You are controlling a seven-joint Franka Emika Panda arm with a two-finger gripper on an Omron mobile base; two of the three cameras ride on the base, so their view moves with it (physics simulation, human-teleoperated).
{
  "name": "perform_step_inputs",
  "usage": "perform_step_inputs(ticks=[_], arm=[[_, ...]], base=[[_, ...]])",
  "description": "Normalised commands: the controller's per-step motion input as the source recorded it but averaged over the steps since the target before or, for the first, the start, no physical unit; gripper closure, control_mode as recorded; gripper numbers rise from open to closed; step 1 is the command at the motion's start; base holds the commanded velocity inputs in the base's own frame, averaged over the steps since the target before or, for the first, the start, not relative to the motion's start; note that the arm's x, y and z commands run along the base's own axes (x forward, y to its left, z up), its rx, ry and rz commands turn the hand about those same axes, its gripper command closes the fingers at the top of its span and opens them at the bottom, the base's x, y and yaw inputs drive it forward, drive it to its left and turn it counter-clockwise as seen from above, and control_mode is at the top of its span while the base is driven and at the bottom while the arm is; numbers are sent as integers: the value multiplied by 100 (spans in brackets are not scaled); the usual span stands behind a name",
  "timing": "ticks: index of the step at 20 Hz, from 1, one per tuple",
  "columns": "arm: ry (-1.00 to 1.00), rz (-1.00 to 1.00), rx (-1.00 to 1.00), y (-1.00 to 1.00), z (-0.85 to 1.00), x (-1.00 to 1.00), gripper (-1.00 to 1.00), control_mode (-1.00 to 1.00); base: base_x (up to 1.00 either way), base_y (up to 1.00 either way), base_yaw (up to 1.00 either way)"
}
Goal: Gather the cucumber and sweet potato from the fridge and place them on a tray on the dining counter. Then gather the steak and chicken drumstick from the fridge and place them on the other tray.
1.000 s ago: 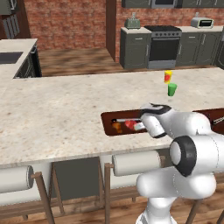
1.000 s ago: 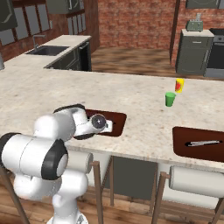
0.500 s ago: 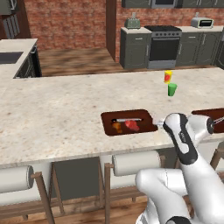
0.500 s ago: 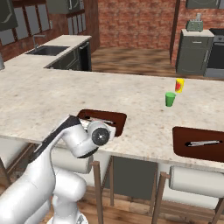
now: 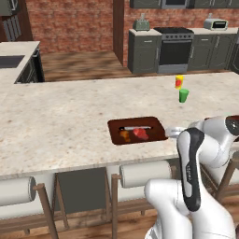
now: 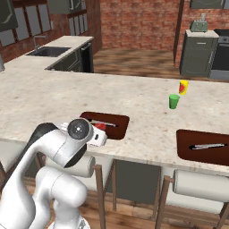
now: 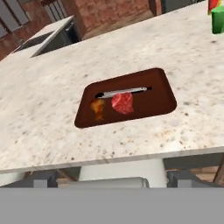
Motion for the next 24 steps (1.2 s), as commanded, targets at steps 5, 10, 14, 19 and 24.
perform_step_inputs(ticks=[5, 10, 14, 19, 24], arm=[[38, 2, -16, 30, 22, -2, -100, -100], [6, -1, -1, 0, -9, -10, -100, -100], [0, 0, 0, 0, 0, -10, -100, -100], [0, 0, -3, 0, 0, 0, -100, -100], [0, 0, 0, 0, 0, -4, -100, 100]], base=[[0, 0, 0], [0, 0, 0], [0, 0, 0], [0, 0, 0], [-22, -4, 0]])
